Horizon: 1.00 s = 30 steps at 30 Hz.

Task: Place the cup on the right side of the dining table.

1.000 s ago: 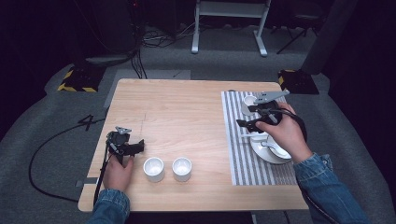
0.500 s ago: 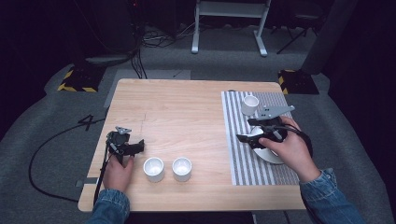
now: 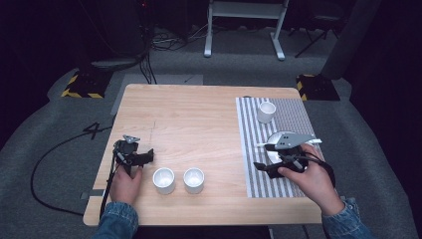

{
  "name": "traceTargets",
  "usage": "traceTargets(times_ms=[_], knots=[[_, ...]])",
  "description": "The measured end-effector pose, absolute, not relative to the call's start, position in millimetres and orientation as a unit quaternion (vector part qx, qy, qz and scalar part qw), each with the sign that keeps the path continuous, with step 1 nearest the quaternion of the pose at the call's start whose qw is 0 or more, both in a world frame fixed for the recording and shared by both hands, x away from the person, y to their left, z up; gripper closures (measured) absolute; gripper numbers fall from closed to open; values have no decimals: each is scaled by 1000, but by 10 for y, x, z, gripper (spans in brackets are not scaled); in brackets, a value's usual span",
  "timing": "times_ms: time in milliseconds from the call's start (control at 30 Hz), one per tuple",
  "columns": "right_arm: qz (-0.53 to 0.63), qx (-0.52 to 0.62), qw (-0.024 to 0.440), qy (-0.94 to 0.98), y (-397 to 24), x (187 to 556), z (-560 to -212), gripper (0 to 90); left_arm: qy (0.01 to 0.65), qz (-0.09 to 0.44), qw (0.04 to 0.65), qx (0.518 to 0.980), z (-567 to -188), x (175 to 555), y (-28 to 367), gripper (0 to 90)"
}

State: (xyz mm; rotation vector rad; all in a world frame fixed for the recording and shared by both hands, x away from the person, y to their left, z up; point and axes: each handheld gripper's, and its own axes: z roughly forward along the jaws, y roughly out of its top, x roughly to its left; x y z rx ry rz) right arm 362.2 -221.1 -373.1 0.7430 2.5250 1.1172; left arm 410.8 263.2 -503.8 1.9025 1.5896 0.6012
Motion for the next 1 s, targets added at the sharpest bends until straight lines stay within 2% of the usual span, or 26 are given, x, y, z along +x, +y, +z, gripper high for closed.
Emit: traceTargets(times_ms=[433, 667, 1000], knots=[[383, 256, 117, 880, -2193, 3444, -4122, 246, 596, 225, 291, 714, -5038, 4108, 2632, 141], [373, 248, 141, 883, -2140, 3380, -4347, 246, 596, 226, 291, 713, -5038, 4108, 2632, 141], [378, 256, 122, 881, -2096, 3338, -4624, 246, 596, 225, 291, 714, -5038, 4108, 2632, 141]])
